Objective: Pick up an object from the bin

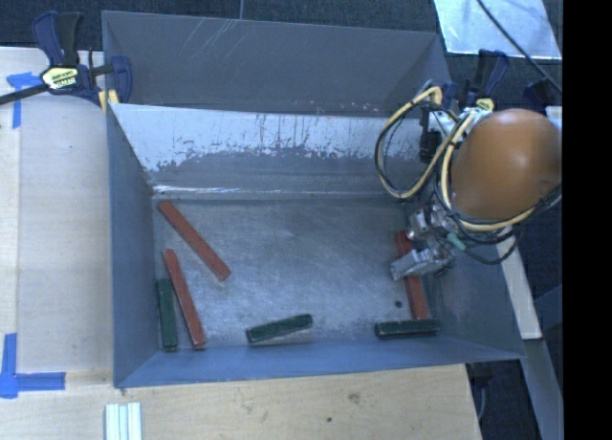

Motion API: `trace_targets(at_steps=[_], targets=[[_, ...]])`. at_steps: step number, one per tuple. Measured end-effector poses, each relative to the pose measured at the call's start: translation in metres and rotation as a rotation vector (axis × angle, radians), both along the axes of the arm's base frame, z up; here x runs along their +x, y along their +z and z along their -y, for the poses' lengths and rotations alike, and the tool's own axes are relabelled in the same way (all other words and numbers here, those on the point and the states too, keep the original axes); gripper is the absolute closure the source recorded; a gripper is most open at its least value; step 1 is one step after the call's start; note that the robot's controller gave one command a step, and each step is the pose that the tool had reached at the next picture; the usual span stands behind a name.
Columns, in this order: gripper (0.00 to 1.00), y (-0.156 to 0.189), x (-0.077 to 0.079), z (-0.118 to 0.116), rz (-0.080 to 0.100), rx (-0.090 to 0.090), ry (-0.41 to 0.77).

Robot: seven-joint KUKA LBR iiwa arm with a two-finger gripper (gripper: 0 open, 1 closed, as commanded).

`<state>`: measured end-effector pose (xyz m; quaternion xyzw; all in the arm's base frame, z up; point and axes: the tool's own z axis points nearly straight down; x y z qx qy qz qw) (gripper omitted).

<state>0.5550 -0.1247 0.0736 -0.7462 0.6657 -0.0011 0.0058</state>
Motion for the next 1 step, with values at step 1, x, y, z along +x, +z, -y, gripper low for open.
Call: trace_targets(at_steps=[1], targets=[[0.0, -0.0025, -0.0017, -0.0139, -0.006, 0.023, 0.005]])
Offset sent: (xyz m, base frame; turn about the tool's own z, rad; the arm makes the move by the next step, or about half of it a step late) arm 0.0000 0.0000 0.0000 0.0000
